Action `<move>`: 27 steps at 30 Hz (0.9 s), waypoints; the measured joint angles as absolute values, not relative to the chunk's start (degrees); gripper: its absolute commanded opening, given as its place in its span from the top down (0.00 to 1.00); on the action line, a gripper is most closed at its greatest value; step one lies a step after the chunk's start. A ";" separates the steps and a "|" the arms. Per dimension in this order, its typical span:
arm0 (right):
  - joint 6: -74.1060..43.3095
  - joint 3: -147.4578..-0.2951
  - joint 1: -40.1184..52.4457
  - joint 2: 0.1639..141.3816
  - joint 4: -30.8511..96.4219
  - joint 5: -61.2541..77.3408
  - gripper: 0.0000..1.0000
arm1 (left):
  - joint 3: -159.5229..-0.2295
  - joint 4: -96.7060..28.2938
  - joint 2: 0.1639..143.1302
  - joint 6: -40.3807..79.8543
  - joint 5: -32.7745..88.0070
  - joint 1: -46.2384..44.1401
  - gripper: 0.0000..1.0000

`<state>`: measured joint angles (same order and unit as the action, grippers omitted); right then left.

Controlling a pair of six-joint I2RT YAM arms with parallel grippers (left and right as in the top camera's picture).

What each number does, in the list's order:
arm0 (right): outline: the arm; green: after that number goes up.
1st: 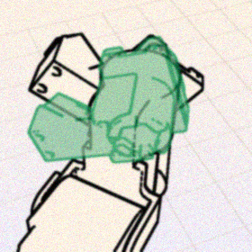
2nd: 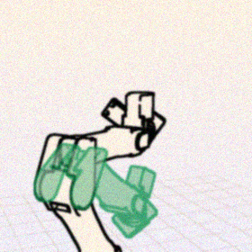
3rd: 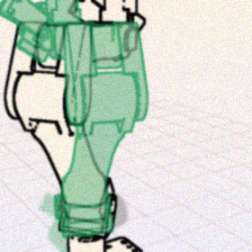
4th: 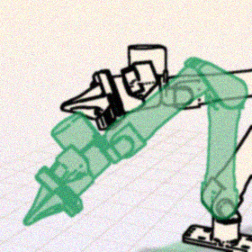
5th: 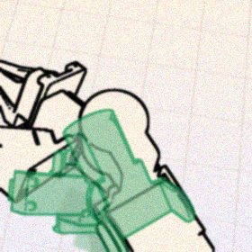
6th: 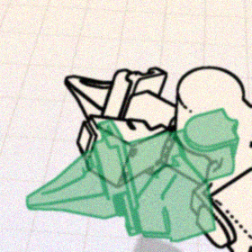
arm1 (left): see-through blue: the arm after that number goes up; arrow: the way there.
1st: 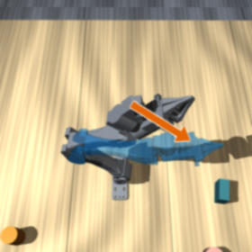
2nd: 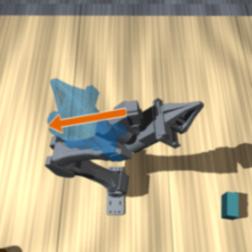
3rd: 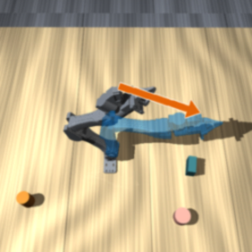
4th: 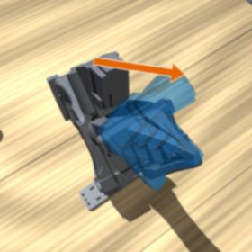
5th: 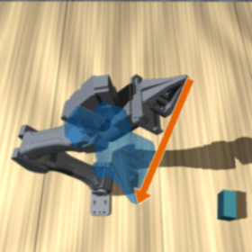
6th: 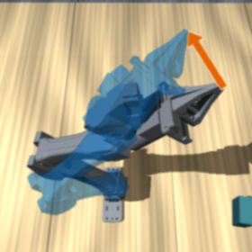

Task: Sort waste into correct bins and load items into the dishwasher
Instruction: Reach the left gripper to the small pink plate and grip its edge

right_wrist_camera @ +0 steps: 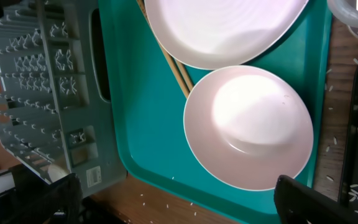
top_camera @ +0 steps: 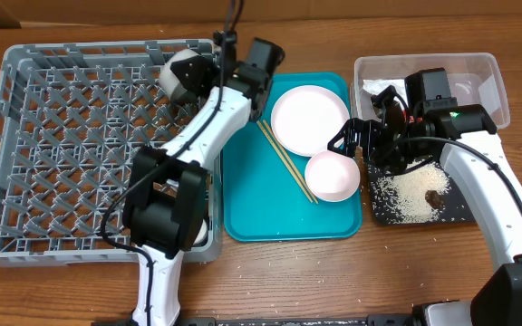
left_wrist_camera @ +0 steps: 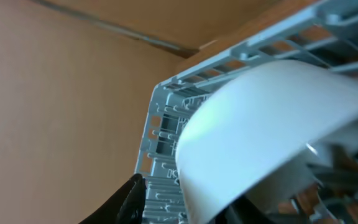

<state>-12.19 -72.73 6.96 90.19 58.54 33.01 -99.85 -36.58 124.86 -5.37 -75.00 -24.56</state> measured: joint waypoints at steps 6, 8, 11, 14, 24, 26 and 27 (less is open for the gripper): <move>-12.16 -72.73 6.94 90.19 58.57 33.04 0.00 | -99.83 -41.71 124.86 -7.62 -74.11 -26.96 0.22; -12.19 -72.73 6.96 90.19 58.57 33.04 0.00 | -99.77 -44.40 124.86 -8.01 -71.96 -27.42 0.19; -12.19 -72.73 6.96 90.19 58.57 33.01 0.00 | -99.77 -48.73 124.86 -7.05 -67.46 -27.77 0.17; -12.16 -72.73 6.96 90.19 58.59 33.04 0.00 | -99.81 -53.19 124.86 -4.05 -63.40 -27.70 0.17; -12.16 -72.73 6.96 90.19 58.54 33.01 0.00 | -106.04 -62.13 119.83 7.03 -37.60 -24.62 0.01; -12.16 -72.73 6.96 90.19 58.52 33.01 0.00 | -107.59 -62.19 117.21 7.81 -27.90 -24.64 0.00; -12.16 -72.73 6.96 90.19 58.54 33.04 0.00 | -108.18 -62.17 115.87 8.01 -23.75 -24.64 0.00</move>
<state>-12.16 -72.73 6.96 90.19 58.54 33.04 -108.18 -62.17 115.87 8.01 -23.75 -24.64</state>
